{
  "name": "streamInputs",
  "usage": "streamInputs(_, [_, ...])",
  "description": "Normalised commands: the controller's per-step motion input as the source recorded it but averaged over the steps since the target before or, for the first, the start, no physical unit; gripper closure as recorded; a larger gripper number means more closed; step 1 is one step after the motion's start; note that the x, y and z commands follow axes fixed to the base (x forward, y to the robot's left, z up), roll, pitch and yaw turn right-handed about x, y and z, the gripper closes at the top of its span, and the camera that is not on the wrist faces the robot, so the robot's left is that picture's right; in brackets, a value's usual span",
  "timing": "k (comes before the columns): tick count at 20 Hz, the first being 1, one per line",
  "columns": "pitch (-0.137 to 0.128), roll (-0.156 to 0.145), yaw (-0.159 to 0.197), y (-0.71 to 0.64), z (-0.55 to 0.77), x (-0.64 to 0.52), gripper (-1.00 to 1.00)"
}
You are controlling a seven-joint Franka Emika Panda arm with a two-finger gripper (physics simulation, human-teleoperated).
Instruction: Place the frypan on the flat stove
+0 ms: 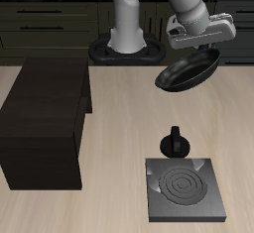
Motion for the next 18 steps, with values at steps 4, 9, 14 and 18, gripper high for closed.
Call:
streamInputs(4, [0.026,-0.083,0.063,0.12,0.03,0.53,1.0])
streamInputs(9, [-0.005,-0.017,0.05,0.19,0.06,0.23,1.0])
streamInputs(14, [0.005,-0.023,0.016,0.14,0.07,0.29,1.0])
streamInputs(18, [-0.025,-0.001,0.021,0.11,0.06,0.21,1.0])
